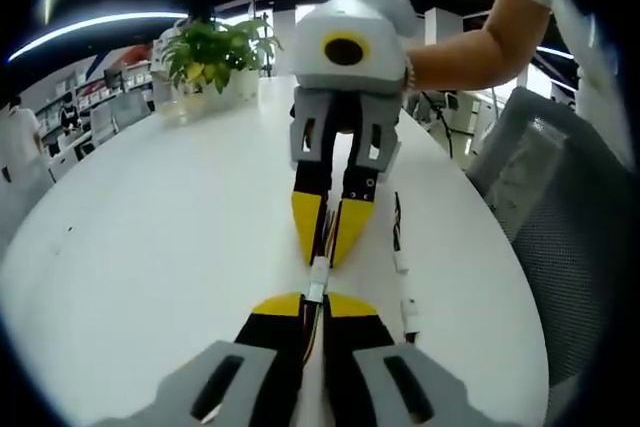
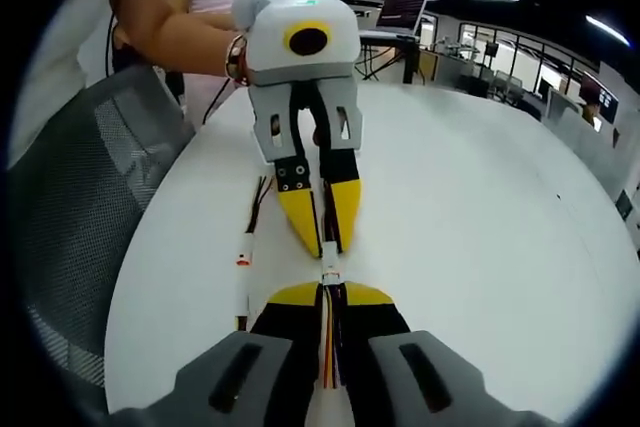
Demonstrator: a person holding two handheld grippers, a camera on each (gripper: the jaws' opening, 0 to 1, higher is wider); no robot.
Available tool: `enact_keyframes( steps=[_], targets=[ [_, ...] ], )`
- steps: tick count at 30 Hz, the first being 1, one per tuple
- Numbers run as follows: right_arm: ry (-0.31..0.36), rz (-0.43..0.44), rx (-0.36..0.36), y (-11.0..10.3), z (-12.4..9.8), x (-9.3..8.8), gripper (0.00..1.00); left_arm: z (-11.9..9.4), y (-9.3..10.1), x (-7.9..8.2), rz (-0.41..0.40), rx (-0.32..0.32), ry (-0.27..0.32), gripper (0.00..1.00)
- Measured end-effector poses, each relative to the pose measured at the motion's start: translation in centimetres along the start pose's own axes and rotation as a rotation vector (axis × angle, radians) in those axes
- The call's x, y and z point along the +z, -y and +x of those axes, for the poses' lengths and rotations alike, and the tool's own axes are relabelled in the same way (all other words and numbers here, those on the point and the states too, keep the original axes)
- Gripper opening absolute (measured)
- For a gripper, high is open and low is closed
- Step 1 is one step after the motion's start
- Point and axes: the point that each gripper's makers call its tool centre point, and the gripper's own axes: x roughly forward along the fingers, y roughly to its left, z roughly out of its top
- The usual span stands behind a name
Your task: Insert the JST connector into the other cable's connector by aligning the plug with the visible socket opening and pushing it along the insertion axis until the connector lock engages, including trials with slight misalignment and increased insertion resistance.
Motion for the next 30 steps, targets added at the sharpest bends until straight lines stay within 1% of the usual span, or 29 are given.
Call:
enact_keyframes(
  steps=[5, 13, 20, 24, 30],
  targets=[
    [0.003, -0.006, -0.002, 0.4, -0.2, 0.2, 0.03, -0.2, -0.4, 0.3, -0.003, 0.003, 0.009, 0.0],
    [0.003, -0.014, -0.008, 1.2, -0.4, 0.5, 0.03, -0.2, -1.2, 0.6, 0.006, 0.005, 0.006, 0.0],
    [0.002, -0.025, -0.018, 2.3, -0.6, 0.6, 0.03, -0.1, -2.4, 0.9, 0.008, 0.013, 0.013, 0.0],
    [0.001, -0.025, -0.021, 3.1, -0.5, 0.5, 0.03, 0.1, -2.9, 1.0, 0.015, 0.012, 0.008, 0.0],
    [-0.001, -0.029, -0.022, 3.8, -0.3, 0.5, 0.03, 0.2, -3.6, 0.9, 0.006, 0.017, 0.01, 0.0]
  ],
)
